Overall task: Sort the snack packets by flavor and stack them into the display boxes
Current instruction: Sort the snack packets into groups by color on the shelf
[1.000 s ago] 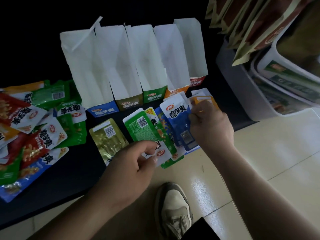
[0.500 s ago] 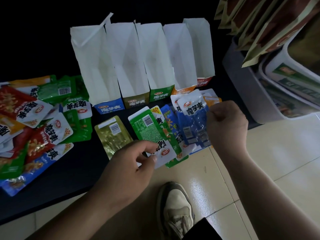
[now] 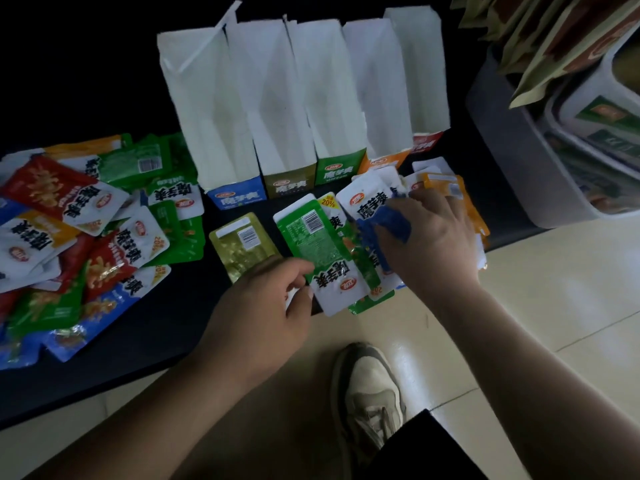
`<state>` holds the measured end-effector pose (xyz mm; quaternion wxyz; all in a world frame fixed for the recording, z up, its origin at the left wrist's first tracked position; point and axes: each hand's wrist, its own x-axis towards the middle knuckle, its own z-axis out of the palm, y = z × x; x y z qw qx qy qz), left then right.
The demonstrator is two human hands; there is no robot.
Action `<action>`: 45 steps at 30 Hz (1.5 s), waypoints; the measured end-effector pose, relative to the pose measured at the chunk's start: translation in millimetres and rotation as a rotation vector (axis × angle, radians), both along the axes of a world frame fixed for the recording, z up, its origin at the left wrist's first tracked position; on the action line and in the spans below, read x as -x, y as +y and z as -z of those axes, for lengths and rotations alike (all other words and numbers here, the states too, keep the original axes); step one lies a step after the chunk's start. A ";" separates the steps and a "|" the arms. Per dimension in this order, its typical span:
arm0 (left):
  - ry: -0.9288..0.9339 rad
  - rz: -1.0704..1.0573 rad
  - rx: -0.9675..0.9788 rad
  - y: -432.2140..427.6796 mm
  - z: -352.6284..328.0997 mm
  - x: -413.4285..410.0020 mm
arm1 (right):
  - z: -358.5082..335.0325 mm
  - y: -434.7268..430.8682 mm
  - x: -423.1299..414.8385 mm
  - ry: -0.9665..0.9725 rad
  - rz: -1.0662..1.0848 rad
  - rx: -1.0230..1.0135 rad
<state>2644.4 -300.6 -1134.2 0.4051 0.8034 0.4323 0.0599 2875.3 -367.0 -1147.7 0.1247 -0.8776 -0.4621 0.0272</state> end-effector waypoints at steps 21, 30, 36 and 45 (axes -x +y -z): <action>-0.007 -0.167 -0.453 46.3 16.6 139.3 | -0.3 77.0 187.7 0.706 -0.356 -0.208; 0.374 -0.083 -0.464 83.3 50.6 198.1 | 3.3 190.8 244.1 0.431 -0.362 0.159; 0.373 -0.141 -0.562 85.0 50.3 247.3 | 14.4 202.8 281.1 0.418 -0.315 0.336; 0.340 -0.387 -0.562 82.2 44.5 301.5 | 3.9 177.3 347.7 0.535 -0.543 0.267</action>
